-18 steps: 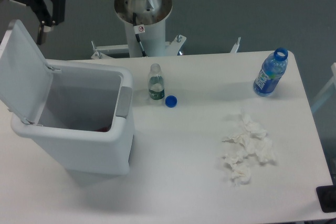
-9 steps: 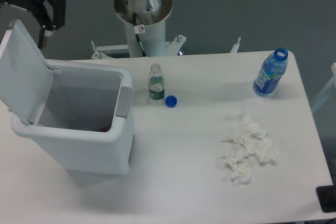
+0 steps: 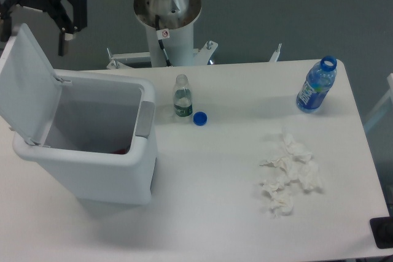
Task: Close the trash can
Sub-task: 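Push the lid forward with the gripper, swinging it down over the can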
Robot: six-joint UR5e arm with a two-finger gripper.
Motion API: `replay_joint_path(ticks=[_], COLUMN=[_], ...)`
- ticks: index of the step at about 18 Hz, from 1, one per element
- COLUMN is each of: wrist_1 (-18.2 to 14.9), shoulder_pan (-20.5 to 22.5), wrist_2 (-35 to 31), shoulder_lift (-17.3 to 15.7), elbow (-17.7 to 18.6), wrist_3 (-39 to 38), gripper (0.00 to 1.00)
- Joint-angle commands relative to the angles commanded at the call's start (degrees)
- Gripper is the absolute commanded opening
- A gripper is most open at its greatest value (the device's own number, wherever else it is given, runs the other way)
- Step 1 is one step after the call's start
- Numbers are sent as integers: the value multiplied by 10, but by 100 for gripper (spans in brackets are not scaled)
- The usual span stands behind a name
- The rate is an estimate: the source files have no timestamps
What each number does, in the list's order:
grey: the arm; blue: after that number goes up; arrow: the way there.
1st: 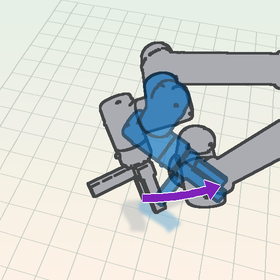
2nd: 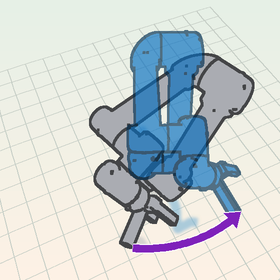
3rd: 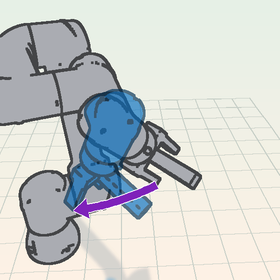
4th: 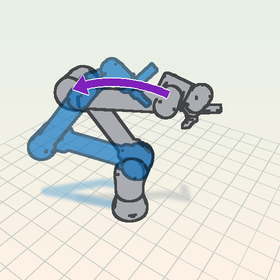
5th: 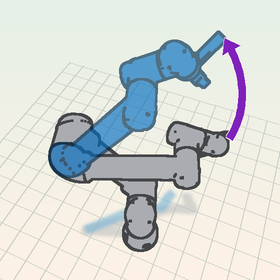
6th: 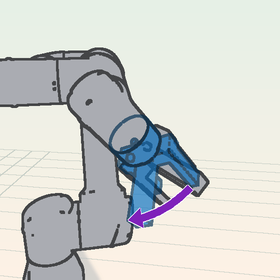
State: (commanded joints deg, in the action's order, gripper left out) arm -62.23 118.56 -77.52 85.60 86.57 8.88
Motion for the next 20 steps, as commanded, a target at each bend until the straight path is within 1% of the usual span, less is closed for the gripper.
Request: replay_joint_path(ticks=[5, 11, 14, 17, 20], wrist_1=[1, 1, 0, 0, 0], shoulder_pan=[0, 1, 3, 14, 35], wrist_2=[-18, -83, -99, -113, -115], shoulder_lift=[0, -1, 0, -1, 0], elbow=[0, 0, 4, 9, 10], wrist_3=[0, 3, 25, 25, 37], gripper=[100, 100, 100, 100, 100])
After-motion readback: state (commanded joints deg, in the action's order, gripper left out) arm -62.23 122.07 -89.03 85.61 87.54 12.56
